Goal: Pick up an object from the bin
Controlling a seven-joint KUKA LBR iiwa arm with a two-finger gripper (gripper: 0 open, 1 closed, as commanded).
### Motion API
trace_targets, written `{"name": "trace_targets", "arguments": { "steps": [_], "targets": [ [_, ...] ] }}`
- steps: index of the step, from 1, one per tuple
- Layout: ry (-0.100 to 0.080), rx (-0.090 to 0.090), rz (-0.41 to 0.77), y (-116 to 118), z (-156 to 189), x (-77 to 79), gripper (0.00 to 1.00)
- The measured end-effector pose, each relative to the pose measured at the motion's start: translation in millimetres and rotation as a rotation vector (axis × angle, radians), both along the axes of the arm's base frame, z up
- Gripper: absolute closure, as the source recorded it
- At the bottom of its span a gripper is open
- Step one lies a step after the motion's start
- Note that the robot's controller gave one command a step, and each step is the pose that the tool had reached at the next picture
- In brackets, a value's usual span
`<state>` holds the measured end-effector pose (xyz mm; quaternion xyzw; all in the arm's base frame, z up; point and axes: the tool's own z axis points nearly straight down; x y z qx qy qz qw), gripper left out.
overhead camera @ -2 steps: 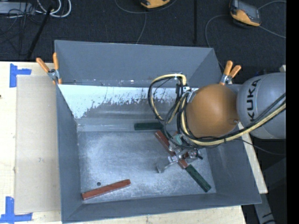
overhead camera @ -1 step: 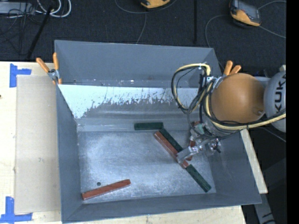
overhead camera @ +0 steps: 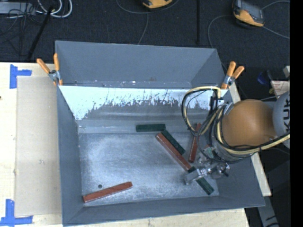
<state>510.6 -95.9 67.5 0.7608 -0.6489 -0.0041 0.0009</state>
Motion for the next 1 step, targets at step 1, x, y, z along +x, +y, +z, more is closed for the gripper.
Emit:
{"name": "trace_targets", "arguments": {
  "steps": [1],
  "targets": [
    [-0.004,-0.001,0.005,0.8,1.7,2.5,1.00]
  ]
}}
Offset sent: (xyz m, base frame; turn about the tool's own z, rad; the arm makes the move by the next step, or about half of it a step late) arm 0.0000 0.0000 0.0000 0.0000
